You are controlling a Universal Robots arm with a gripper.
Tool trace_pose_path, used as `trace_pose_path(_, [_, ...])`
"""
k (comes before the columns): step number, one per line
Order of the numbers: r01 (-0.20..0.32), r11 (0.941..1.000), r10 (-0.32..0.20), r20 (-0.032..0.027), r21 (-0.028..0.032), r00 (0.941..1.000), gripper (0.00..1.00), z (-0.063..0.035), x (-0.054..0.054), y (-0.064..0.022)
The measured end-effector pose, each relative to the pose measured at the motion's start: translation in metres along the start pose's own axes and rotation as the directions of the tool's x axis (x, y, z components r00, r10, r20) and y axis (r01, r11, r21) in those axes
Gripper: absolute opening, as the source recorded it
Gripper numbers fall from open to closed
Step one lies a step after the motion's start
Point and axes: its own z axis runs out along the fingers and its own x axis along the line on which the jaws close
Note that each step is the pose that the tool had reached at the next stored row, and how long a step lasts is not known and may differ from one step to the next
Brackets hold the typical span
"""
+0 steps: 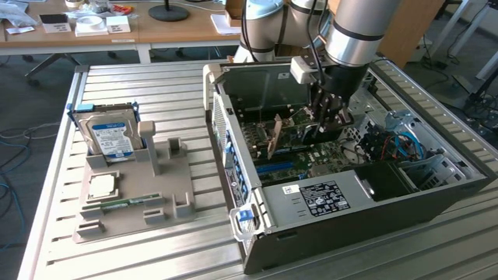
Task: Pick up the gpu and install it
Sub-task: 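Insert the gpu into the slot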
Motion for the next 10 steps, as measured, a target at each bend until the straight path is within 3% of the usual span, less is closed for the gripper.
trace_pose_path(10, [0.0,1.0,0.0,-0.0001,0.0,1.0,0.27,-0.0001,0.0,0.001])
